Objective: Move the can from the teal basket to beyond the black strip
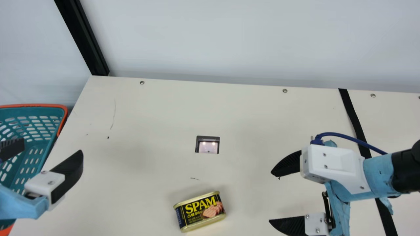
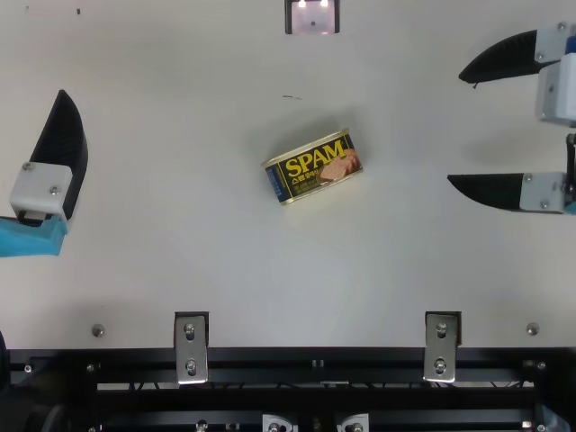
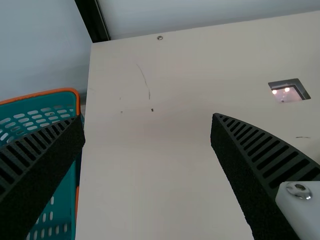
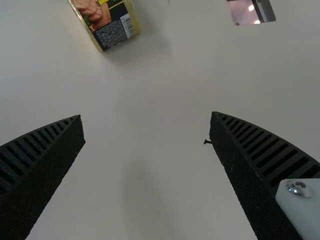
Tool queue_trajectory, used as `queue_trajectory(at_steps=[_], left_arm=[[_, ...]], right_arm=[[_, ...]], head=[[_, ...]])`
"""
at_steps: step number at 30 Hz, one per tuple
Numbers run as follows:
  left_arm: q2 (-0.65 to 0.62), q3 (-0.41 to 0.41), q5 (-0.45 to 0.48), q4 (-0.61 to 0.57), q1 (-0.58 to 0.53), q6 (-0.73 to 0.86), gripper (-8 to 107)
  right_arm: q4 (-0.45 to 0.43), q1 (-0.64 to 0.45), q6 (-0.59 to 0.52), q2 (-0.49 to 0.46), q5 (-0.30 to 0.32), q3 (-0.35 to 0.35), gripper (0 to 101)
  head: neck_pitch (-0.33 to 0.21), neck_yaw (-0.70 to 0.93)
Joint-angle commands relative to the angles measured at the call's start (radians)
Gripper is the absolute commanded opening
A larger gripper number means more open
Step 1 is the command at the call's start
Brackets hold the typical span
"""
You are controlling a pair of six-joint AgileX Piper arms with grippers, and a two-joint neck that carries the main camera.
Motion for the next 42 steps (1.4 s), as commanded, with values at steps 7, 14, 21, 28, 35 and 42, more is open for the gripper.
queue_trajectory(at_steps=[7,14,21,28,35,42], left_arm=[[0.0,0.0,0.0,0.0,0.0,0.0,90],[0.0,0.0,0.0,0.0,0.0,0.0,90],[0.0,0.0,0.0,0.0,0.0,0.0,90],[0.0,0.0,0.0,0.0,0.0,0.0,90],[0.0,0.0,0.0,0.0,0.0,0.0,90],[0.0,0.0,0.0,0.0,0.0,0.0,90]], right_arm=[[0.082,-0.018,-0.091,0.051,0.026,0.008,101],[0.109,0.03,-0.111,0.079,0.083,-0.012,101],[0.084,0.077,-0.111,0.097,0.099,-0.018,101],[0.037,0.079,-0.111,0.106,0.076,-0.009,101],[0.02,0.072,-0.111,0.103,0.048,-0.005,101],[0.02,0.072,-0.111,0.102,0.044,-0.004,101]], head=[[-0.006,-0.004],[-0.006,-0.004],[-0.006,-0.004],[-0.006,-0.004],[-0.006,-0.004],[-0.006,-0.004]])
